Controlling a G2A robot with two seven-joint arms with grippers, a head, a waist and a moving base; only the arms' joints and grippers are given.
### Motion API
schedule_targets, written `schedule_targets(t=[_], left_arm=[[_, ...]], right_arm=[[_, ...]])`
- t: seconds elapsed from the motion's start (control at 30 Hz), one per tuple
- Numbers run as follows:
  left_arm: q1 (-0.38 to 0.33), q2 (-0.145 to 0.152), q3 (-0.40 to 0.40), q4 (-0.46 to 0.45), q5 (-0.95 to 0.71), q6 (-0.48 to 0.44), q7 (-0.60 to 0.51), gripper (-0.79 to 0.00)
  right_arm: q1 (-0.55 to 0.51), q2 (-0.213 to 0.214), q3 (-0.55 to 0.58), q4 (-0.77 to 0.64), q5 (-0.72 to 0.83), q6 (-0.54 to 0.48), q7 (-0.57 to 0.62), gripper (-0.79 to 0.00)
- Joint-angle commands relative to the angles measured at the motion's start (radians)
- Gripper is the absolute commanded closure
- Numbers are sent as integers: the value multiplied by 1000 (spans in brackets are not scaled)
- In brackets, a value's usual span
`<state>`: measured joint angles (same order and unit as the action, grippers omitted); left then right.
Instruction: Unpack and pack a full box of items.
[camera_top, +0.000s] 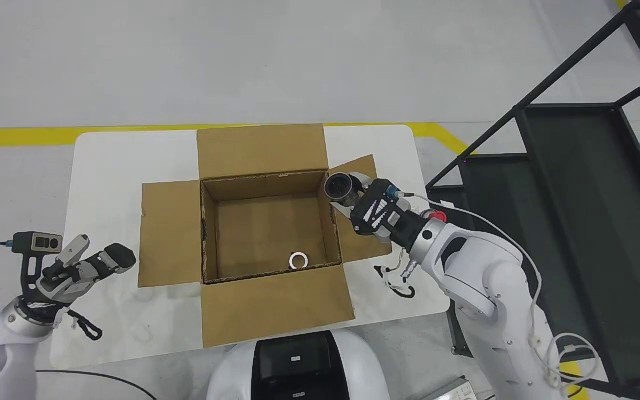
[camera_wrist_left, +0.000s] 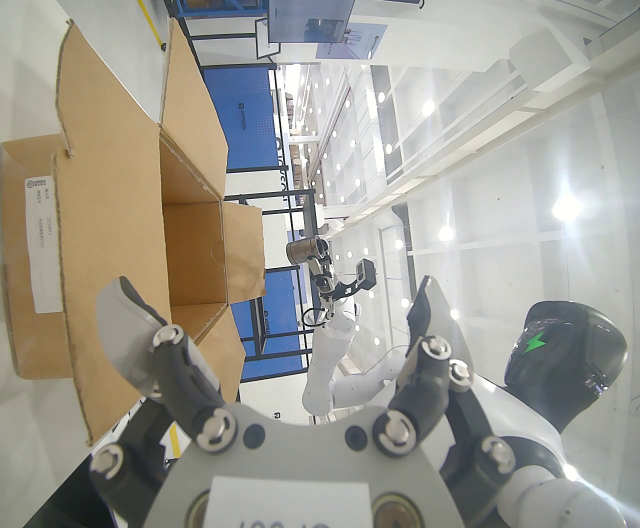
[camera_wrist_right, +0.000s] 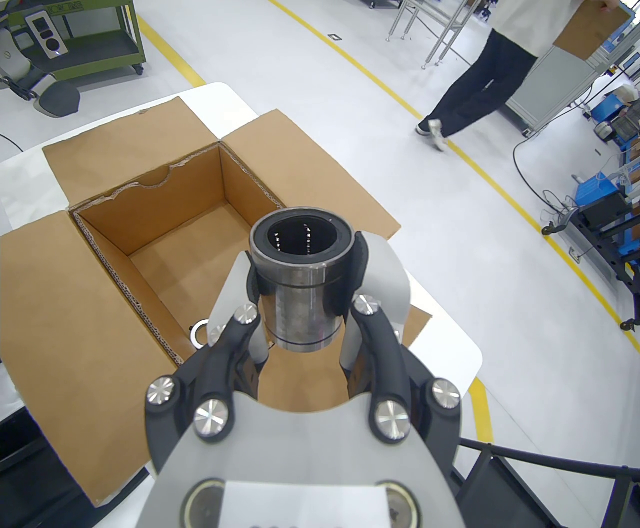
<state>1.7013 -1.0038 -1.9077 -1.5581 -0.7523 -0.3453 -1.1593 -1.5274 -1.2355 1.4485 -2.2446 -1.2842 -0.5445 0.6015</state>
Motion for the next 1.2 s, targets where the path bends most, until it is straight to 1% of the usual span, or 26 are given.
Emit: schedule_targets(t=[0.0, 0.2, 0.27, 0.3, 0.4, 0.53, 0.67, 0.8, 0.9, 1.03, 1.17], left_arm=[[0, 0, 0, 0, 0, 0, 0, -785], [0, 0, 0, 0, 0, 0, 0, -785], [0, 0, 0, 0, 0, 0, 0, -785], [0, 0, 0, 0, 0, 0, 0, -785], [0, 0, 0, 0, 0, 0, 0, -785], [0, 0, 0, 0, 0, 0, 0, -785], [0, 0, 0, 0, 0, 0, 0, -785], [0, 0, 0, 0, 0, 0, 0, -785], [0, 0, 0, 0, 0, 0, 0, -785], [0, 0, 0, 0, 0, 0, 0, -785], [0, 0, 0, 0, 0, 0, 0, -785]], right_arm=[[0, 0, 0, 0, 0, 0, 0, 0], [0, 0, 0, 0, 0, 0, 0, 0], [-6, -1, 7, 2, 32, 19, -29, 0], [-14, 0, 22, 1, 59, 23, -45, 0], [-52, 8, 96, -23, 115, -14, -66, 0], [-146, 18, 242, -57, 226, -72, -106, 0], [-273, 25, 395, -82, 292, -125, -147, 0], [-408, 25, 511, -89, 354, -191, -232, 0], [-505, 22, 568, -100, 380, -247, -292, 0], [-605, 18, 592, -94, 373, -324, -351, 0], [-619, 17, 595, -91, 353, -331, -358, 0]])
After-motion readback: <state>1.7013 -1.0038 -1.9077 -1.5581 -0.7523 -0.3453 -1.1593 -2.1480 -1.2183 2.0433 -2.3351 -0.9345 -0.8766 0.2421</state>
